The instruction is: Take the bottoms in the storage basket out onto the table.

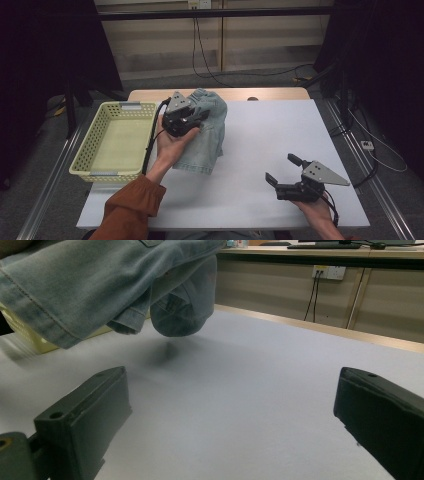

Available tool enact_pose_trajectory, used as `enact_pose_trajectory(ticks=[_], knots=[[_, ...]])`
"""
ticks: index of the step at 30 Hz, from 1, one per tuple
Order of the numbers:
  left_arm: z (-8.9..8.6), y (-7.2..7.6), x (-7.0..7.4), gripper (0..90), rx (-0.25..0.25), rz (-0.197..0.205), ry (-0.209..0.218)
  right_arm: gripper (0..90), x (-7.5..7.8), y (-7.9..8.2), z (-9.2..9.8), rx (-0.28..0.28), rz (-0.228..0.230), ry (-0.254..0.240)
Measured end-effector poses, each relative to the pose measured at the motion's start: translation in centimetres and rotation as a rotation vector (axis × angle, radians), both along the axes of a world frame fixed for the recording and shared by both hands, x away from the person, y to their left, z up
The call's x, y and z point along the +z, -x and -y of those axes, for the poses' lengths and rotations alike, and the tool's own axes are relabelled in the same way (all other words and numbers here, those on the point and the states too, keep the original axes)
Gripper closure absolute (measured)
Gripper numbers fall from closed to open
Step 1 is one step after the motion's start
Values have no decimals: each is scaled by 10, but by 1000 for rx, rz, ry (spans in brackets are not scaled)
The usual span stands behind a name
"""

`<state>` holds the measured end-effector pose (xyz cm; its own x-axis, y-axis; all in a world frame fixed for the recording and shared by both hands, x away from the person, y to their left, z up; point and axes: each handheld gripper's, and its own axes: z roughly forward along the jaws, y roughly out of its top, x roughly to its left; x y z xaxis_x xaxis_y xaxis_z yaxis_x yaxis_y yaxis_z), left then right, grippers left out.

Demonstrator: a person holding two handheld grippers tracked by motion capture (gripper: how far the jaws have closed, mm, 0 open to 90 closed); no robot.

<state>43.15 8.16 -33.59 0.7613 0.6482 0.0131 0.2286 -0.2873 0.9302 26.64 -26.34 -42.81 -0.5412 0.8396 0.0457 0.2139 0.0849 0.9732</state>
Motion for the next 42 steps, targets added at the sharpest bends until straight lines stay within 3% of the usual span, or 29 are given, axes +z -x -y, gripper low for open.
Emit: enact_pose_trajectory(ticks=[17,25,35,42], knots=[[4,-9,-13,729,21,-20,-14,15,0,0,0,-3,-1,-2],[8,-13,-23,717,34,-16,-51,15,0,0,0,-1,-1,0],[10,-22,-42,698,47,-65,-83,15,0,1,0,-1,-1,-1],[16,-23,-49,682,23,-95,-120,15,0,1,0,0,-1,-1]])
